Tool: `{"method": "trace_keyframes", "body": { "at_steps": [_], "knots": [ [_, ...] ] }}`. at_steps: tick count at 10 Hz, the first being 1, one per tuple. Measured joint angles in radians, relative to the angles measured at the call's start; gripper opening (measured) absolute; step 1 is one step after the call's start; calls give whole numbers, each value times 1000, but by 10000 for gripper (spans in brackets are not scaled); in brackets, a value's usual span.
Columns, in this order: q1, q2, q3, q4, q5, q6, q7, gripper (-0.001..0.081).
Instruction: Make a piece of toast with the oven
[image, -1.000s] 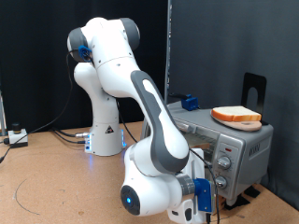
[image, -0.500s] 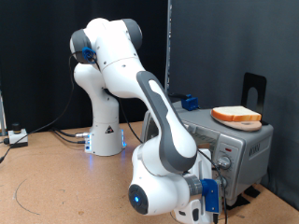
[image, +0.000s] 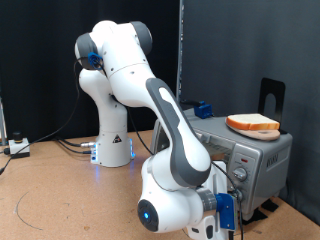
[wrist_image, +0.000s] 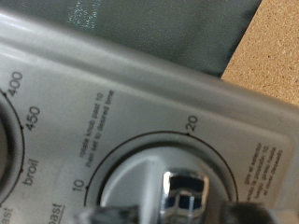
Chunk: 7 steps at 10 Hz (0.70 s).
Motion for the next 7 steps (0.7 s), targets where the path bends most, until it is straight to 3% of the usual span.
{"method": "trace_keyframes", "body": {
  "at_steps": [1,2,5,7],
  "knots": [
    [-1,0,0,1,0,-9,2,200],
    [-1,0,0,1,-1,-9,-24,94],
    [-7,-26,8,-32,6,39,-318,94],
    [-9,-48,11,-63,29,72,-400,94]
  ]
}}
